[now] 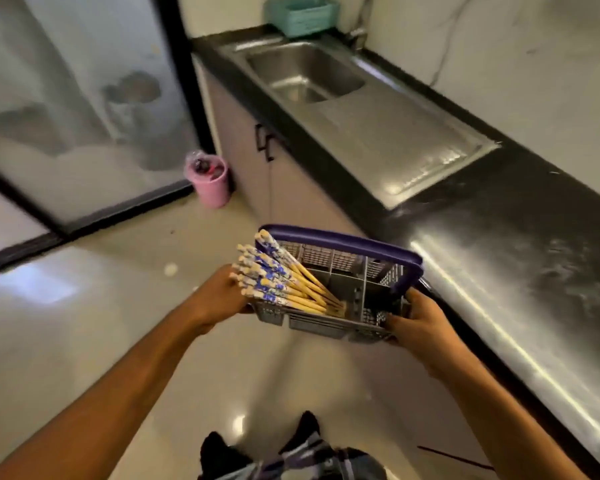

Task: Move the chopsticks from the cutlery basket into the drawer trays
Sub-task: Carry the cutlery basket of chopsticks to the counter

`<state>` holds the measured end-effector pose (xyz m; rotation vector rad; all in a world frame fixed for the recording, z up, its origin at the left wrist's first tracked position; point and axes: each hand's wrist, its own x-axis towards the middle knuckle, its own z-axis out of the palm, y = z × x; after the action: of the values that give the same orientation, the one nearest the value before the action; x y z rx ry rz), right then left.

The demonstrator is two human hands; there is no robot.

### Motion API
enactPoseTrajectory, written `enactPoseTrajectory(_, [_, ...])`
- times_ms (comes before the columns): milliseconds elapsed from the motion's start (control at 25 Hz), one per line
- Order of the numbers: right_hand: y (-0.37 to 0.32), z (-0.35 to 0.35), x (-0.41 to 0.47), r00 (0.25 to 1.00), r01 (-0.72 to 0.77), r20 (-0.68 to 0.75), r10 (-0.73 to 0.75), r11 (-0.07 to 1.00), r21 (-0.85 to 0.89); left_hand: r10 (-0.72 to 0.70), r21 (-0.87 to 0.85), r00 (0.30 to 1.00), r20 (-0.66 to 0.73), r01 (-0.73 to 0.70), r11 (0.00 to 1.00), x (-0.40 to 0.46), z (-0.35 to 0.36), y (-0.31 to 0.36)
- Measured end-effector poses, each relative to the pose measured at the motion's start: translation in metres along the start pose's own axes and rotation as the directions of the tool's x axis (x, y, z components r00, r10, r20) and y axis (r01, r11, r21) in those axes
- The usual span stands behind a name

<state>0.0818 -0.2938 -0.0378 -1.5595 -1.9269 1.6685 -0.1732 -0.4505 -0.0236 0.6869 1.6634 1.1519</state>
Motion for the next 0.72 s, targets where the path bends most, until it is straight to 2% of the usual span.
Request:
enactPoseTrajectory(120, [-0.016, 0.07, -0.012, 0.987, 0.027, 0.158, -0.014, 0.997, -0.077, -0.086, -0.046, 0.985, -0.151, 0.08, 0.996, -0.057, -0.052, -0.054])
enactPoseTrajectory(240, [-0.025, 0.149, -0.032, 0.947, 0.055, 0.322, 0.001, 0.985, -0.166, -0.178, -0.155, 0.933, -0.313, 0.135, 0.979, -0.124, -0.095, -0.115])
enactPoseTrajectory(400, [-0.026, 0.264, -0.067, 0.873, 0.16, 0.488, 0.001, 0.944, -0.289, -0.326, -0.325, 0.811, -0.485, 0.179, 0.929, -0.223, -0.145, -0.192])
enactPoseTrajectory(480, [-0.027, 0.314, -0.084, 0.845, 0.2, 0.535, 0.006, 0.925, -0.325, -0.378, -0.391, 0.761, -0.528, 0.178, 0.903, -0.264, -0.165, -0.22])
enactPoseTrajectory(640, [-0.031, 0.42, -0.122, 0.755, 0.297, 0.655, 0.044, 0.867, -0.401, -0.462, -0.519, 0.648, -0.605, 0.119, 0.847, -0.352, -0.208, -0.272])
enactPoseTrajectory(720, [-0.037, 0.472, -0.136, 0.703, 0.361, 0.708, 0.067, 0.824, -0.437, -0.509, -0.581, 0.567, -0.648, 0.063, 0.811, -0.391, -0.222, -0.296])
